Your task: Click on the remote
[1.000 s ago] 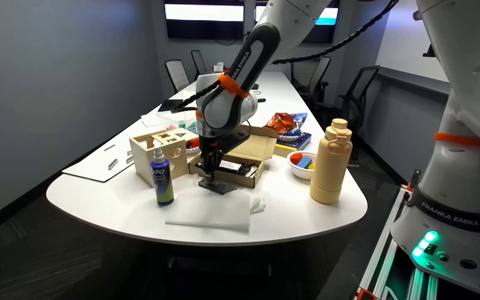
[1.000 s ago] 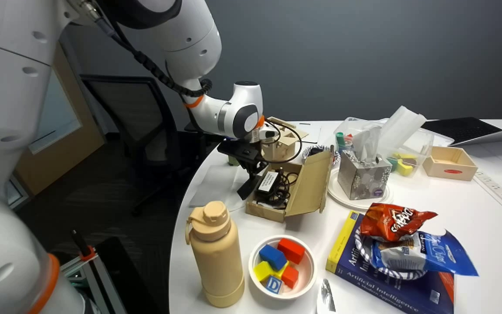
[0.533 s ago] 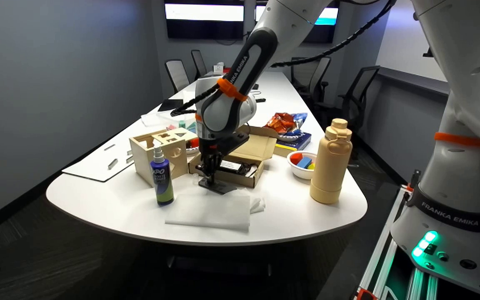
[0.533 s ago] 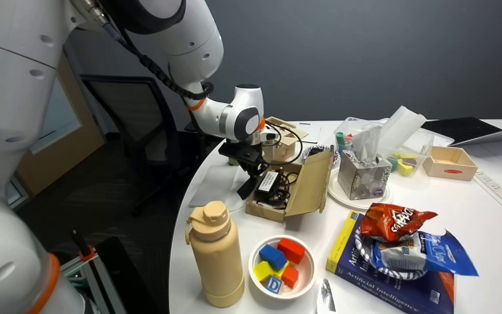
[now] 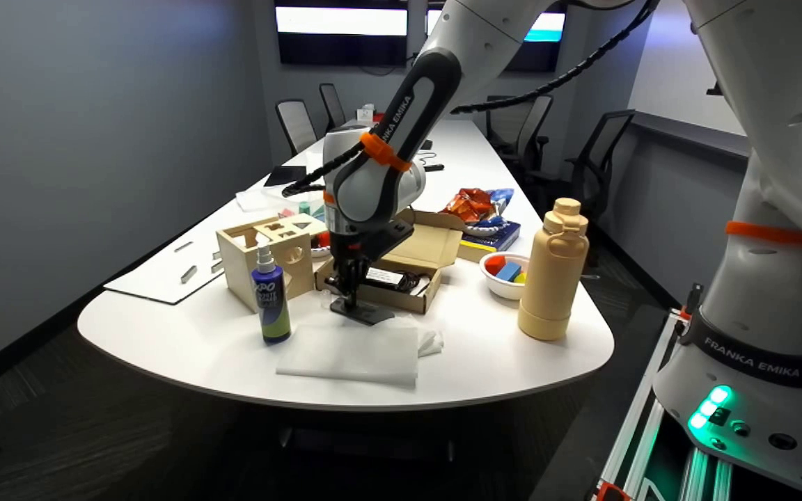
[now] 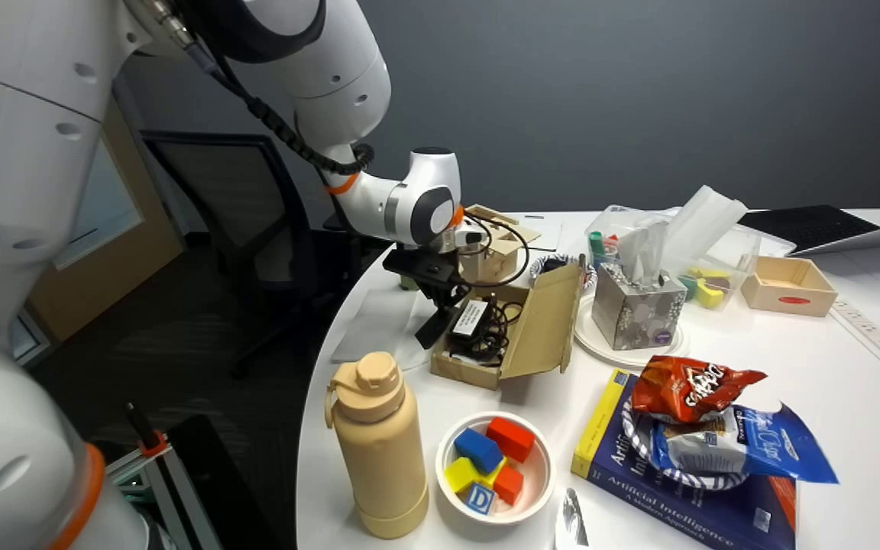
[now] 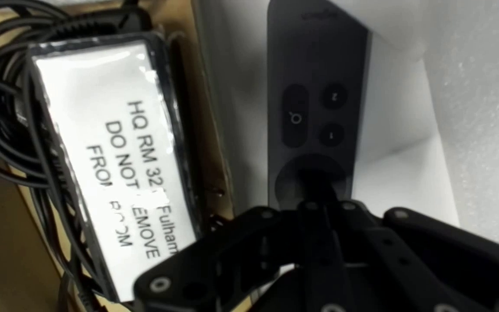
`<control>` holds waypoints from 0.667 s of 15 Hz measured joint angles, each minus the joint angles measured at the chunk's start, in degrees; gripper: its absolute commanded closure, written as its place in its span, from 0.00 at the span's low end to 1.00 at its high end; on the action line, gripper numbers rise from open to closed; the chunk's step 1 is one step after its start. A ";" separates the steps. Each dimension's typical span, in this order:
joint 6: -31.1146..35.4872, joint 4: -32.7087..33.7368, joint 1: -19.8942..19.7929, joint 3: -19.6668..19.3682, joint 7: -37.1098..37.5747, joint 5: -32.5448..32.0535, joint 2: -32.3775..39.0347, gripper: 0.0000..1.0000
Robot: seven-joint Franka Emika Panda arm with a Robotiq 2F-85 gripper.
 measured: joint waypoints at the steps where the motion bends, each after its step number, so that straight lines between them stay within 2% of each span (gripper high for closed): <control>1: -0.10 0.01 0.08 0.00 0.00 -0.01 0.00 1.00; 10: -0.59 0.13 0.42 -0.12 0.33 0.01 -0.05 1.00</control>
